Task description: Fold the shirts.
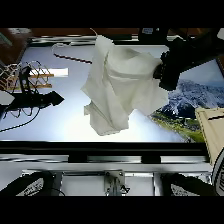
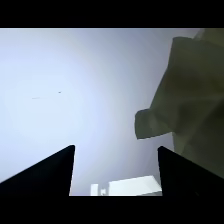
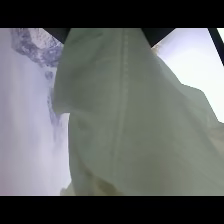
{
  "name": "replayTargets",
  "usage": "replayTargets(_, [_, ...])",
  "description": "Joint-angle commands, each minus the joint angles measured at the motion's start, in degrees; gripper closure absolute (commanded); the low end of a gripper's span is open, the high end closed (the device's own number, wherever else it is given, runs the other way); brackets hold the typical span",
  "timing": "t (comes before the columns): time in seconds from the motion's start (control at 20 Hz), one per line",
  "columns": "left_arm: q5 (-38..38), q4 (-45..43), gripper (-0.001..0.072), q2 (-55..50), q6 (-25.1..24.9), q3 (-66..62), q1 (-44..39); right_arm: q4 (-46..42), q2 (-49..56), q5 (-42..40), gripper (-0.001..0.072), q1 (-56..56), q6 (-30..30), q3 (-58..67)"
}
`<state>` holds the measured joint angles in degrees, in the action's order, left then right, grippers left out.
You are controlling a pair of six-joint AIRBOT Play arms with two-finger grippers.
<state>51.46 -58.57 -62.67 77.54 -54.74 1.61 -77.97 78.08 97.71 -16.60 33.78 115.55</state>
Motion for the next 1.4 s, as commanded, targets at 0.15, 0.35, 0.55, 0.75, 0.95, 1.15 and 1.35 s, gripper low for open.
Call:
replayTargets(0.15, [-10.56,41.51,0.0081,-14.08,-18.01,-0.13,-9.27,0.72,-0.98,2.25,0.064,-0.04,1.16,0.02])
replayTargets(0.35, [-10.32,57.35,0.0083,-19.74,-27.04,-6.8,-10.75,0.57,-0.98,2.16,0.064,-0.04,1.14,0.02])
replayTargets(0.55, [-8.85,59.06,0.0098,-25.16,-27.56,-13.46,-13.49,0.44,-0.98,2.21,0.064,-0.04,1.38,0.02])
replayTargets(0.75, [-7.67,59.04,0.0504,-26.73,-27.61,-14.29,-12.76,-0.52,-0.98,2.21,0.064,-0.04,1.6,0.02])
replayTargets(0.95, [-1.53,58.97,0.0654,-26.01,-31.52,-14.29,-7.8,-2.14,-0.98,2.12,0.064,0.0,1.57,0.02])
replayTargets(1.15, [11.63,53.33,0.0436,-26.08,-32.04,-14.27,-0.37,-2.12,-0.98,1.42,0.064,0.0,1.55,0.02])
replayTargets(1.35, [13.7,49.59,0.0121,-28.22,-30.38,-13.6,-1.25,-1.95,-0.98,-0.35,0.064,-0.04,1.6,0.02])
